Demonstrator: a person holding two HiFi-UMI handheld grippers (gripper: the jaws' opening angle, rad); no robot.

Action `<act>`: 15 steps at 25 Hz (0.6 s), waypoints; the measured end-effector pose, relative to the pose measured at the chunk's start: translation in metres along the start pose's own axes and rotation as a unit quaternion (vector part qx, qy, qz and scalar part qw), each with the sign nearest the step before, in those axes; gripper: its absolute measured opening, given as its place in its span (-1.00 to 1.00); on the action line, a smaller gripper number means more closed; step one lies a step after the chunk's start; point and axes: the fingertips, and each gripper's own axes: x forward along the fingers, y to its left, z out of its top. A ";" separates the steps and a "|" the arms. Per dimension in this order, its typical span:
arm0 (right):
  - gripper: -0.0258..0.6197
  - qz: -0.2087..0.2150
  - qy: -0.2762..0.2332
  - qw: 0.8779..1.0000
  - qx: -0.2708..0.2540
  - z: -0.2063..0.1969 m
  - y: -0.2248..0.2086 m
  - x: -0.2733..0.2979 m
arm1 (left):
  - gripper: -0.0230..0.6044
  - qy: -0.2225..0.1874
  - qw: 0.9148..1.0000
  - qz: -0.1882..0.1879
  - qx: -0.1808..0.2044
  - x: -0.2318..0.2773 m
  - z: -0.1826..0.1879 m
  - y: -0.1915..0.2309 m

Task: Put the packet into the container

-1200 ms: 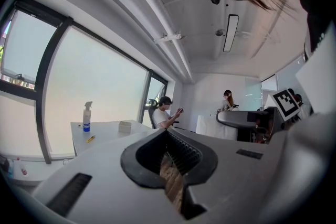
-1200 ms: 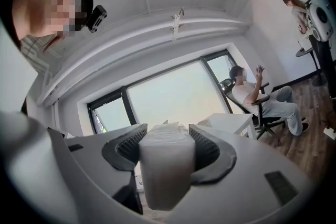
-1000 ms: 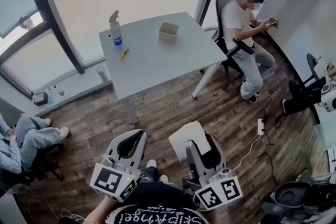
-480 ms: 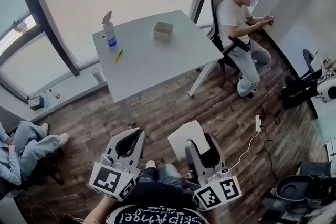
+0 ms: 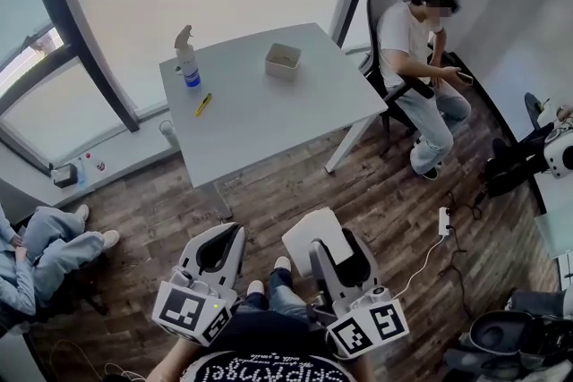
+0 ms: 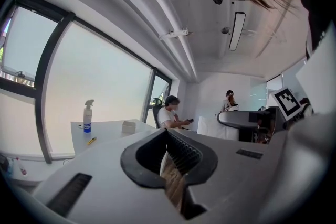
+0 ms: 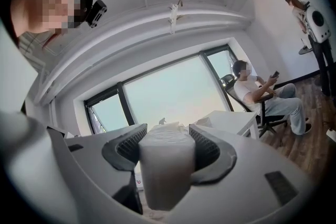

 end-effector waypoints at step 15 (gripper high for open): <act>-0.13 0.030 0.011 0.999 -0.007 0.032 -0.046 0.061 | -0.90 -0.021 0.999 0.033 -0.003 0.067 0.022 0.016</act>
